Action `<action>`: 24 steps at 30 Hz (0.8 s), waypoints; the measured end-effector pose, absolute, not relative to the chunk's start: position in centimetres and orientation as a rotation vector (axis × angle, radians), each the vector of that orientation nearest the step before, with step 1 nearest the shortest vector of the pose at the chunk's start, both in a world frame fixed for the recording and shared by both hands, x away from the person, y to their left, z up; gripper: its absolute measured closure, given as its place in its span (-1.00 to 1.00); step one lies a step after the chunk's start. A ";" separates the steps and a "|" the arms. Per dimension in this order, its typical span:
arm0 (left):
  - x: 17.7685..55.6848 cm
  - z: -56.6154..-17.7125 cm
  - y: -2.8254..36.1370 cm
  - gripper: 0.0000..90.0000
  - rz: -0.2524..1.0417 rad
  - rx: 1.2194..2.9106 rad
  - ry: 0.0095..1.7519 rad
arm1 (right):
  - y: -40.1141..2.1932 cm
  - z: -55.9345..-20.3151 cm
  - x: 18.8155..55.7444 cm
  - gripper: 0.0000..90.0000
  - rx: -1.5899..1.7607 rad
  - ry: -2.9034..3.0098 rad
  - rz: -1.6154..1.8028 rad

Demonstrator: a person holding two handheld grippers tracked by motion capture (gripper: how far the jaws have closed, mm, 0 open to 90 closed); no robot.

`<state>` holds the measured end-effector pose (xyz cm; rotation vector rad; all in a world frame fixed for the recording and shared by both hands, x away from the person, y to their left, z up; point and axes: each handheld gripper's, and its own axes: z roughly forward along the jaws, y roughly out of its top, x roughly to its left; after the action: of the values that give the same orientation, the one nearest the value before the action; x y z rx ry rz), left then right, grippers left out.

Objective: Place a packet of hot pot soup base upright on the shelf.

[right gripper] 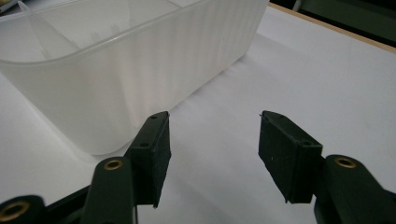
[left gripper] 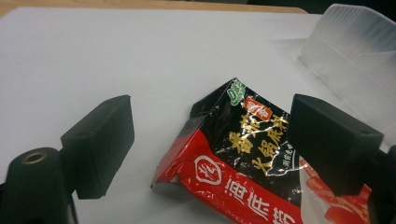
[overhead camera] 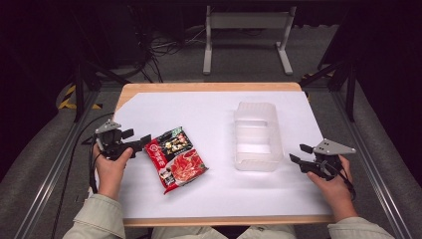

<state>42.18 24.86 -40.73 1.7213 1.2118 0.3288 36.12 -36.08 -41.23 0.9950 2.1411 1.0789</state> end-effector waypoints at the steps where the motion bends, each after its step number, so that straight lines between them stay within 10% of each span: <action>1: 42.3 -40.9 24.8 -0.65 0.328 1.719 1.219 | -36.0 -41.2 36.1 -0.03 0.991 2.145 1.077; 24: 44.4 -43.8 23.8 -0.65 0.297 1.807 1.241 | -36.2 -41.2 35.9 -0.05 0.971 2.149 1.071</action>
<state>44.41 23.81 -43.84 1.8074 1.2412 0.2969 35.91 -36.15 -41.24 0.9713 2.1494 1.0711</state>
